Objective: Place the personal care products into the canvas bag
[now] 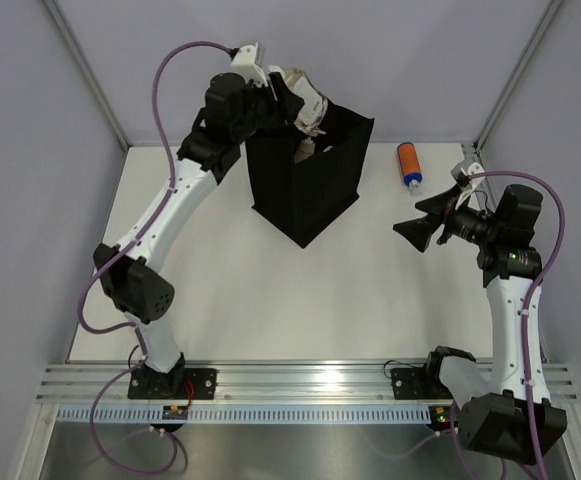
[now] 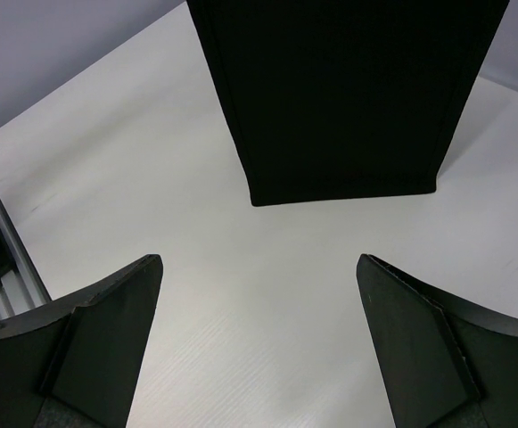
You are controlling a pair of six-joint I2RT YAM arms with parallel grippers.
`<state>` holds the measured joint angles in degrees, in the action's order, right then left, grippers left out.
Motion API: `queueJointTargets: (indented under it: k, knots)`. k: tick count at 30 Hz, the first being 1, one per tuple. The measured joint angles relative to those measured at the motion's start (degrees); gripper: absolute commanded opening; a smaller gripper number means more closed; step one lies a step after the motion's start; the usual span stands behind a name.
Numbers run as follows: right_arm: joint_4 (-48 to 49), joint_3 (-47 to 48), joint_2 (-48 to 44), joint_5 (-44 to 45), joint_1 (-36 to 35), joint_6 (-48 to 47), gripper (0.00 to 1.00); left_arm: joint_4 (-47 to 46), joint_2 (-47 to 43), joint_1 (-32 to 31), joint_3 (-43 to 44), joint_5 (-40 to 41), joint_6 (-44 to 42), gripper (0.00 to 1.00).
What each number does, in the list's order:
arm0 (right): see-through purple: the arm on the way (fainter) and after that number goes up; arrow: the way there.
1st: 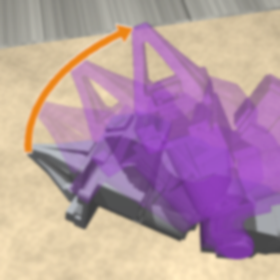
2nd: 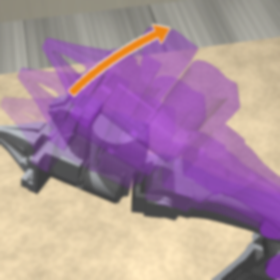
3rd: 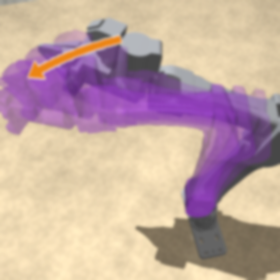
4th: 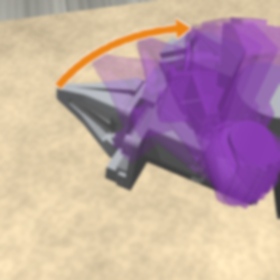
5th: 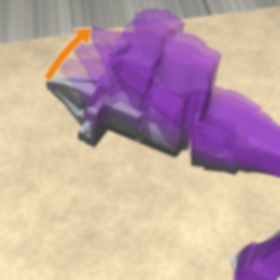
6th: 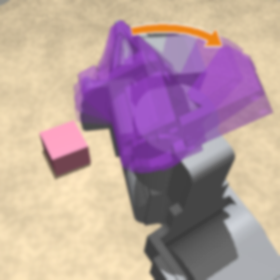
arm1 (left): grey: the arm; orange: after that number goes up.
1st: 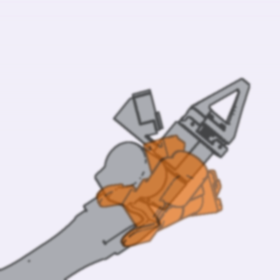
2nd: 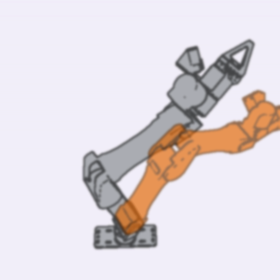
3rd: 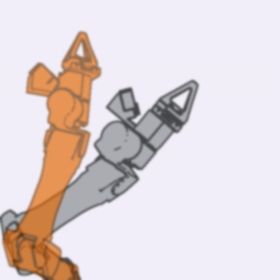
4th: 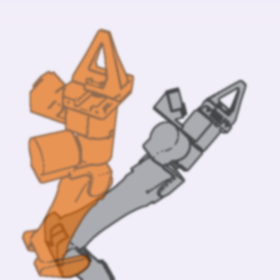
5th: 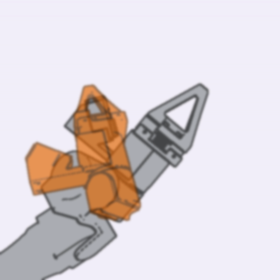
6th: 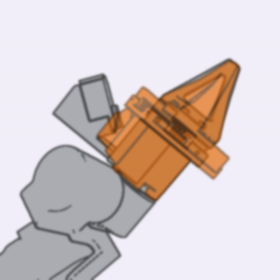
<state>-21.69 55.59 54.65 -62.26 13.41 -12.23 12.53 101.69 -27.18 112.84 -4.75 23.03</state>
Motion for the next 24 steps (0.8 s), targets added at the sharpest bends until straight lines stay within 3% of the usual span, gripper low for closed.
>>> queueJointTargets:
  k: [4,7,8,10,11,14,15,17,24]
  knots:
    - [0.0,-0.02,0.15,0.0,0.28,0.0,0.99,5.33,3.82,0.0,-2.56,0.39,-2.86,0.0]
    - [0.0,-0.02,0.24,-0.02,0.46,0.0,0.99,6.71,3.32,0.0,-8.55,-0.13,-5.64,0.18]
    - [0.02,-0.02,0.33,-0.04,0.5,0.0,1.0,6.99,3.02,0.0,-10.54,-0.59,-6.86,0.32]
    - [0.0,-0.02,0.68,-0.24,0.55,0.0,0.99,7.74,1.99,0.09,-14.21,-1.66,-9.35,0.5]
    - [0.0,-0.02,1.01,-0.31,0.55,0.0,0.99,8.46,1.18,0.13,-15.65,-2.23,-10.71,0.65]
    - [0.0,-0.02,1.88,-0.28,0.52,0.0,0.99,8.52,-1.16,0.2,-16.85,-3.69,-12.7,0.81]
    - [0.0,-0.02,2.14,-0.22,0.52,0.0,1.0,7.91,-2.38,0.24,-16.85,-4.11,-13.18,0.94]
    - [0.02,-0.02,2.6,0.26,0.55,0.04,1.0,6.93,-4.94,0.28,-16.85,-4.66,-13.92,0.99]
    - [1.01,-0.02,6.01,6.12,0.63,2.34,0.99,3.96,-9.2,2.1,-15.65,-5.81,-13.92,0.99]
